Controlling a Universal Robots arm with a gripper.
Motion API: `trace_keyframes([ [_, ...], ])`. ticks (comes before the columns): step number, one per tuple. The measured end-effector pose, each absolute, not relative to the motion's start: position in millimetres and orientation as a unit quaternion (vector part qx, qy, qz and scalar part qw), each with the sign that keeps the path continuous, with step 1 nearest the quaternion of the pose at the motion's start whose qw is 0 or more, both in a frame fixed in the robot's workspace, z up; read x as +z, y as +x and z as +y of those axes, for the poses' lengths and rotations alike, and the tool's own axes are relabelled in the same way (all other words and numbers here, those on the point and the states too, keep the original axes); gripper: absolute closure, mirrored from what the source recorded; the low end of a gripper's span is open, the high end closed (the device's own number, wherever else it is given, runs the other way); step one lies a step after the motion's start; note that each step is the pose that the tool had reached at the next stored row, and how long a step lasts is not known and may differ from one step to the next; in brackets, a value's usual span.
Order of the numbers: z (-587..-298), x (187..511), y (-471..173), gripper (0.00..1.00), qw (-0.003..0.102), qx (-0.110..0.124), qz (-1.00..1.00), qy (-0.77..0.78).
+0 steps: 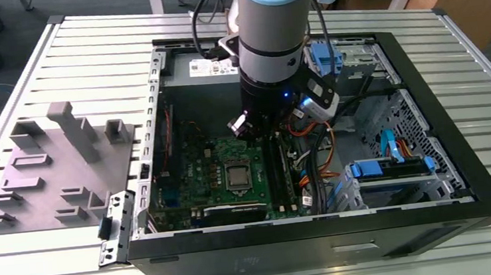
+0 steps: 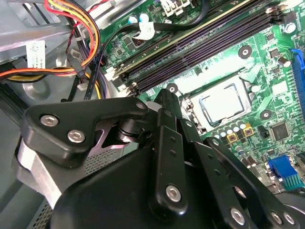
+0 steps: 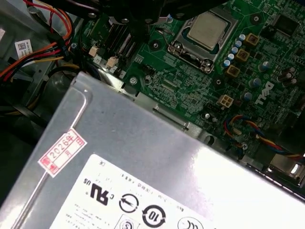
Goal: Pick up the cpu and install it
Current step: 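Close the cpu cover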
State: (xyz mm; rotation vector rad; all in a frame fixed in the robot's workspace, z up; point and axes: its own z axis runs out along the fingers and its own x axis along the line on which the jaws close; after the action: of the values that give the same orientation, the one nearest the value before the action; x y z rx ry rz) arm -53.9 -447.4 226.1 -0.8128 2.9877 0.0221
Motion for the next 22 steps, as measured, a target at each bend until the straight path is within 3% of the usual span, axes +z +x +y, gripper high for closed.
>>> trace_keyframes([
  [9, -448.4, 226.2, -44.5, 0.89, 0.016, 0.009, 0.965, -0.262],
  [22, -469.9, 226.1, -46.5, 0.89, 0.016, 0.008, 0.963, -0.267],
])
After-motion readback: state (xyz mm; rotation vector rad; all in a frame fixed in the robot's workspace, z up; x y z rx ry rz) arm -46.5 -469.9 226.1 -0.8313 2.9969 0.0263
